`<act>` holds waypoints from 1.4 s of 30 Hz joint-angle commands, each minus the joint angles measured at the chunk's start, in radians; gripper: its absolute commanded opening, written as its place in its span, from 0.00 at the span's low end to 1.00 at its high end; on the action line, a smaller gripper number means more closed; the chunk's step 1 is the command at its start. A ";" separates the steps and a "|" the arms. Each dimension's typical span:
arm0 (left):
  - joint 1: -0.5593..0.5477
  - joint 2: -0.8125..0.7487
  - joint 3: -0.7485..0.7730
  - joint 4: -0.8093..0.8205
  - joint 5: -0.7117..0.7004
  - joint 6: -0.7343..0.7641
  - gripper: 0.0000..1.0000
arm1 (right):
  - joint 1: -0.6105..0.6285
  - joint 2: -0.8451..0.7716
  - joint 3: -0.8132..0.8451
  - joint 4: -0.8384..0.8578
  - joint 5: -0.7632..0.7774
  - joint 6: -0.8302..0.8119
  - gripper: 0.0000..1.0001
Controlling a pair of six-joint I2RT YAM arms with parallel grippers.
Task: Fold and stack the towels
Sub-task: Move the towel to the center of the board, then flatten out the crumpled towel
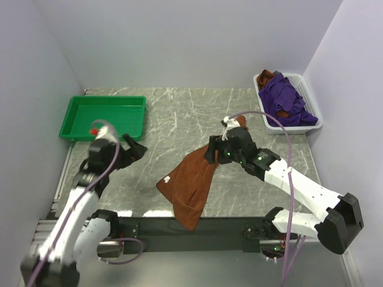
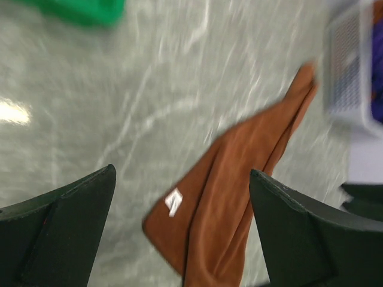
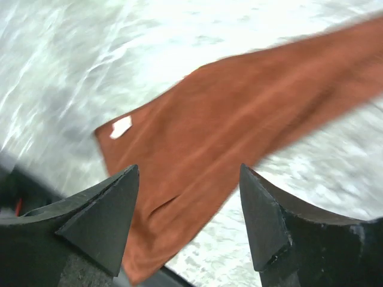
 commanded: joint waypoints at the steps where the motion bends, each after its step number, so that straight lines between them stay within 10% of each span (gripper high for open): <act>1: -0.067 0.217 0.070 0.012 0.149 0.019 0.99 | -0.029 -0.022 -0.084 0.024 0.116 0.100 0.73; 9: -0.319 0.503 0.115 0.022 -0.036 0.004 0.94 | -0.115 0.043 -0.202 0.205 0.080 0.228 0.60; 26: -0.463 0.757 0.066 0.032 -0.115 -0.005 0.55 | -0.207 0.226 -0.282 0.454 0.104 0.337 0.50; 42: -0.488 0.762 0.009 0.043 -0.175 -0.039 0.45 | -0.295 0.669 0.118 0.502 0.039 0.239 0.33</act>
